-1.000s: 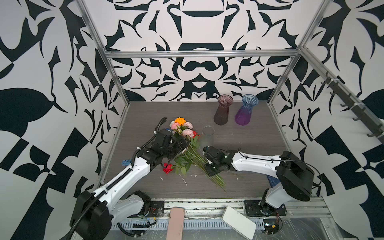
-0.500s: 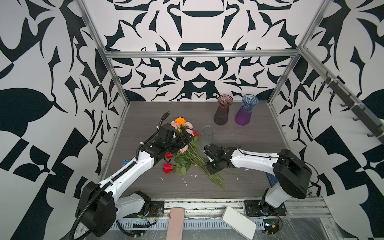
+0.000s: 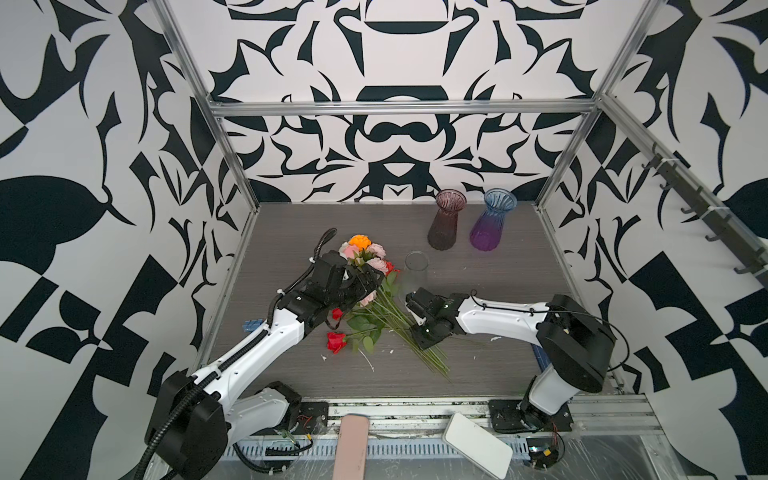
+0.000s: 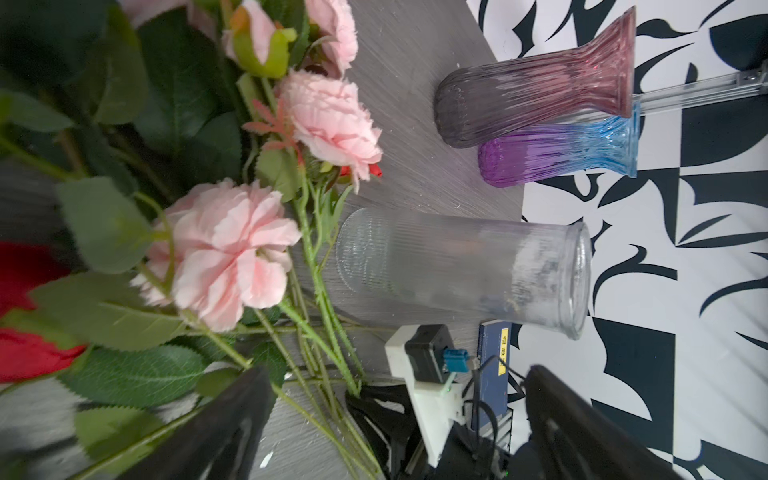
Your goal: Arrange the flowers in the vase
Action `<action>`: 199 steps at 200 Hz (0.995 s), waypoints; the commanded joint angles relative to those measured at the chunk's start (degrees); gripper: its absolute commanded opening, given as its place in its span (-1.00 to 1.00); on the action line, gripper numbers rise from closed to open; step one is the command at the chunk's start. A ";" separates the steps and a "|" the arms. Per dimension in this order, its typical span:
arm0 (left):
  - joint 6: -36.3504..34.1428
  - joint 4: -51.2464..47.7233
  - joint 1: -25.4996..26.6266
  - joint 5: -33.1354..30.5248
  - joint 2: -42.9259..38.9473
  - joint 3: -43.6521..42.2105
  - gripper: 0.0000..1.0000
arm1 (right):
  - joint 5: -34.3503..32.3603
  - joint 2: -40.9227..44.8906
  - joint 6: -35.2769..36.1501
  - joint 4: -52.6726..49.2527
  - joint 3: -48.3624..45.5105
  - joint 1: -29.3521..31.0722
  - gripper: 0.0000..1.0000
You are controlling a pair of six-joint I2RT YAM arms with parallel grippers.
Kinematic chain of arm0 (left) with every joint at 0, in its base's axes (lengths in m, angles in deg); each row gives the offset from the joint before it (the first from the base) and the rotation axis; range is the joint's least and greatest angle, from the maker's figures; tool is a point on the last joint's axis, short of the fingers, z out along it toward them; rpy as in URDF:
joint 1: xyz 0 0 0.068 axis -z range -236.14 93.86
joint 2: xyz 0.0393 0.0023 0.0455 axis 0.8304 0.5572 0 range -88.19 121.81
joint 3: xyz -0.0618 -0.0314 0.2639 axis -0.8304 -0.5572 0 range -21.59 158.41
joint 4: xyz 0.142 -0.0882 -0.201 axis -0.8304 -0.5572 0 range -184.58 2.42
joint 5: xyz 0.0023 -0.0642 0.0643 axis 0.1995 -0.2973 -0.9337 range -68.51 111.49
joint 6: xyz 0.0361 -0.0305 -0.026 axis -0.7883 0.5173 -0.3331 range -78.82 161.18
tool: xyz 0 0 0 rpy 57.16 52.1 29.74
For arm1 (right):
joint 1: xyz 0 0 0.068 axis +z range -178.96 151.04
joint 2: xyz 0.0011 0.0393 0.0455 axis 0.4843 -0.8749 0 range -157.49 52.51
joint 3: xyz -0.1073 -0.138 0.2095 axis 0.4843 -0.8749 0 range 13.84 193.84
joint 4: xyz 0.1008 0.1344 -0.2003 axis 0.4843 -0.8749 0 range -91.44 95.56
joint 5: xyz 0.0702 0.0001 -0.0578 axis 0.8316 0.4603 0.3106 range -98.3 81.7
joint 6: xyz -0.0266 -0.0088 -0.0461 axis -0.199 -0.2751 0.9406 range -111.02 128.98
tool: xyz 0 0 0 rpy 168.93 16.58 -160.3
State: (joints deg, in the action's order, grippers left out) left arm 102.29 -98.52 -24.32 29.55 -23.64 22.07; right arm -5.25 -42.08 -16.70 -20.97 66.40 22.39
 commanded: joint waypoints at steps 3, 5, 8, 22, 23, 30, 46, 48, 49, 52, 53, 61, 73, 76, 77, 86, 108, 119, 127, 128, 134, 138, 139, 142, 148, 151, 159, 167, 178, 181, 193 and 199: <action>0.95 0.30 -0.26 -1.78 -1.88 -1.22 0.99 | -1.94 3.84 2.14 -3.62 2.46 -0.24 -0.67; 0.99 0.37 -0.26 -1.83 -1.93 -1.30 0.99 | -2.09 4.05 2.23 -3.80 2.57 -0.30 -0.67; 1.03 0.39 -0.26 -1.89 -1.97 -1.22 0.98 | -2.23 4.36 2.47 -3.99 2.68 -0.30 -0.67; 1.11 0.88 -0.26 -2.08 -1.85 -1.21 0.98 | -2.97 5.73 3.30 -4.95 3.23 -0.32 -0.67; 1.12 0.86 -0.30 -2.08 -1.82 -1.21 0.98 | -3.01 5.77 3.37 -4.99 3.29 -0.26 -0.67; 1.20 1.07 -0.28 -2.14 -1.64 -1.21 0.99 | -3.25 6.52 3.73 -5.44 3.59 -0.31 -0.67; 1.69 1.60 -0.26 -2.10 -1.07 -1.21 0.98 | -3.74 7.59 4.34 -6.38 4.28 -0.38 -0.68; 1.73 1.68 -0.26 -2.13 -0.98 -1.21 0.99 | -3.81 7.69 4.41 -6.46 4.41 -0.38 -0.68; 1.73 1.70 -0.26 -2.15 -0.95 -1.21 0.99 | -3.83 7.76 4.45 -6.49 4.45 -0.38 -0.68; 1.83 1.79 -0.30 -2.15 -0.86 -1.15 0.98 | -3.84 7.89 4.56 -6.59 4.48 -0.38 -0.69; 1.87 1.84 -0.28 -2.11 -0.80 -1.14 0.99 | -3.84 7.91 4.53 -6.60 4.53 -0.38 -0.69; 1.98 2.10 -0.26 -2.12 -0.50 -1.13 0.98 | -3.84 8.22 4.74 -6.78 4.66 -0.37 -0.75; 2.39 2.40 -0.26 -2.04 -0.14 -1.07 0.98 | -3.75 8.62 4.84 -6.87 4.75 -0.38 -0.82; 2.44 2.49 -0.26 -2.05 -0.07 -1.05 0.99 | -3.75 8.75 4.84 -6.87 4.77 -0.38 -0.85; 2.48 2.54 -0.26 -2.06 -0.05 -1.08 0.98 | -3.71 8.78 4.84 -6.87 4.80 -0.38 -0.85; 2.66 2.76 -0.26 -2.04 0.20 -1.15 0.99 | -3.49 9.05 4.84 -6.79 4.84 -0.35 -0.94; 3.44 3.53 -0.26 -1.79 0.57 -1.34 0.99 | -2.88 9.79 4.88 -6.88 5.12 -0.35 -1.00; 3.84 4.14 -0.26 -1.40 0.79 -1.70 0.99 | -2.62 10.40 4.93 -6.79 5.19 -0.37 -1.00; 4.22 4.59 -0.27 -1.16 0.92 -1.91 0.99 | -2.31 10.92 4.99 -6.79 5.35 -0.38 -1.00; 4.21 4.69 -0.27 -1.13 0.92 -2.00 0.98 | -2.28 11.01 5.01 -6.79 5.40 -0.33 -1.00; 4.42 5.10 -0.26 -0.92 1.01 -2.14 0.96 | -1.90 11.44 5.15 -6.63 5.53 -0.38 -1.00; 4.56 5.34 -0.26 -0.65 1.09 -2.23 0.93 | -1.65 11.78 5.23 -6.46 5.65 -0.38 -1.00; 4.64 5.41 -0.26 -0.66 1.09 -2.25 0.92 | -1.52 11.88 5.26 -6.41 5.64 -0.38 -1.00; 4.70 5.67 -0.26 -0.56 1.10 -2.36 0.90 | -1.25 12.12 5.28 -6.25 5.63 -0.38 -1.00; 4.85 6.19 -0.26 -0.21 1.18 -2.56 0.86 | -0.51 12.74 5.49 -5.79 5.72 -0.38 -1.00; 4.96 6.46 -0.26 -0.05 1.19 -2.61 0.85 | -0.12 13.09 5.56 -5.54 5.76 -0.38 -1.00; 5.16 6.87 -0.27 0.18 1.35 -2.70 0.80 | 1.22 13.81 5.84 -4.81 5.87 -0.38 -1.00; 5.45 6.75 -0.28 0.27 1.62 -2.57 0.78 | 2.66 14.51 6.03 -4.21 6.10 -0.38 -1.00; 5.91 6.22 -0.26 0.27 1.96 -2.40 0.77 | 3.89 15.24 6.13 -3.57 6.62 -0.38 -1.00; 6.00 6.20 -0.26 0.26 2.05 -2.38 0.75 | 4.20 15.38 6.16 -3.43 6.86 -0.38 -1.00; 6.24 6.81 -0.26 0.82 2.46 -2.44 0.67 | 5.14 15.89 6.12 -3.06 7.84 -0.38 -1.00; 6.35 7.26 -0.27 1.08 2.65 -2.53 0.61 | 5.60 15.99 6.07 -2.85 8.38 -0.38 -1.00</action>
State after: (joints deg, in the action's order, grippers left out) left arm 107.47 -93.14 -24.32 29.50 -21.89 20.08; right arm -3.00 -28.18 -11.52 -26.41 70.96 22.13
